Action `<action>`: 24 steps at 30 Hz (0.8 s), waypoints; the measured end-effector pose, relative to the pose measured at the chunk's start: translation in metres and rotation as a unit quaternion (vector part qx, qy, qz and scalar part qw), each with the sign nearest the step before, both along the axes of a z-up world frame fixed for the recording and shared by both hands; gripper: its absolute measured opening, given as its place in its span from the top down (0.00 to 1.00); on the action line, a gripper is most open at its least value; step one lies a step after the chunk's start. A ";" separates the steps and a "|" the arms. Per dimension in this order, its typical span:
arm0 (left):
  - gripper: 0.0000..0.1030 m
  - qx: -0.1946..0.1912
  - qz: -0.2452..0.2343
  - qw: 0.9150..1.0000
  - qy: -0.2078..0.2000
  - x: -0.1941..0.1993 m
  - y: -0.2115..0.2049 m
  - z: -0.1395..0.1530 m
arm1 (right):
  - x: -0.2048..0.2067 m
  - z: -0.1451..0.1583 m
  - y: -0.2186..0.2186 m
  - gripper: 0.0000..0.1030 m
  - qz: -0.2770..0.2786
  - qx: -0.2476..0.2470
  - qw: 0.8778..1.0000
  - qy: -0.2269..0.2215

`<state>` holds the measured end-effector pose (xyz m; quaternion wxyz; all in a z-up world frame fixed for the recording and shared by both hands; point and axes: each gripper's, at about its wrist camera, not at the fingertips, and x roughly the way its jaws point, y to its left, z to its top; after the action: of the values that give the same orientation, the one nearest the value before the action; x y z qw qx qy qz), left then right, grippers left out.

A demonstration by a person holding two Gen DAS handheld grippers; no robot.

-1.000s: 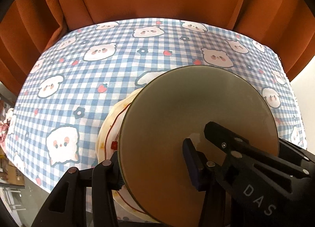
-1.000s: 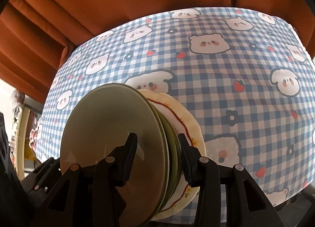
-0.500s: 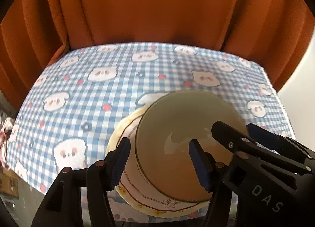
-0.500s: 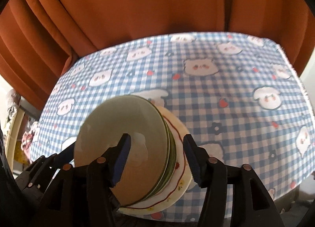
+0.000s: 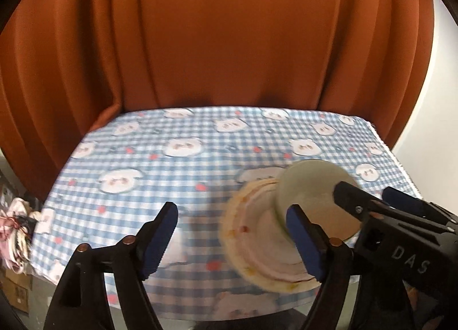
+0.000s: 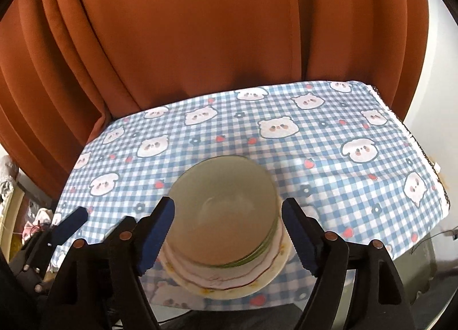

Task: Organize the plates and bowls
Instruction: 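Lower the nested bowls onto the red-rimmed plate with both tools, then open both tools and pull them back from the bowls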

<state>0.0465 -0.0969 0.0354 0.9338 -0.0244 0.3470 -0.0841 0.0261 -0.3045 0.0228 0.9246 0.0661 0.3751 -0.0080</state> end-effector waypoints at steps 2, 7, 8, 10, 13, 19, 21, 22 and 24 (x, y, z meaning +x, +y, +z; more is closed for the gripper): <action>0.17 0.016 0.007 1.000 -0.016 -0.008 0.018 -0.003 | -0.009 -0.002 0.016 0.19 -0.001 0.000 1.000 -0.010; 0.13 0.032 0.016 0.999 -0.030 -0.025 0.057 -0.018 | -0.029 -0.016 0.052 0.18 0.001 -0.007 1.000 -0.026; 0.12 0.037 0.016 0.999 -0.033 -0.029 0.066 -0.022 | -0.034 -0.020 0.059 0.17 0.001 -0.007 1.000 -0.028; 0.10 0.044 0.017 0.998 -0.038 -0.035 0.080 -0.030 | -0.041 -0.029 0.072 0.17 0.002 -0.009 0.999 -0.035; 0.08 0.049 0.021 0.998 -0.040 -0.040 0.095 -0.042 | -0.051 -0.044 0.091 0.17 0.004 -0.016 0.999 -0.046; 0.02 0.031 0.036 0.998 -0.039 -0.049 0.126 -0.059 | -0.067 -0.066 0.119 0.14 0.001 -0.020 0.998 -0.052; 0.02 0.028 0.039 0.998 -0.035 -0.051 0.133 -0.063 | -0.071 -0.072 0.126 0.13 -0.002 -0.020 0.999 -0.051; 0.02 0.026 0.041 0.998 -0.032 -0.052 0.136 -0.065 | -0.073 -0.074 0.129 0.13 -0.002 -0.019 0.999 -0.050; 0.02 0.022 0.042 0.998 -0.029 -0.053 0.141 -0.068 | -0.077 -0.076 0.135 0.12 0.000 -0.021 0.998 -0.053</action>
<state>-0.0066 0.0441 -0.0322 0.9464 -0.0157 0.3204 -0.0374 -0.0509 -0.1691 -0.0536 0.9443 0.0470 0.3255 -0.0128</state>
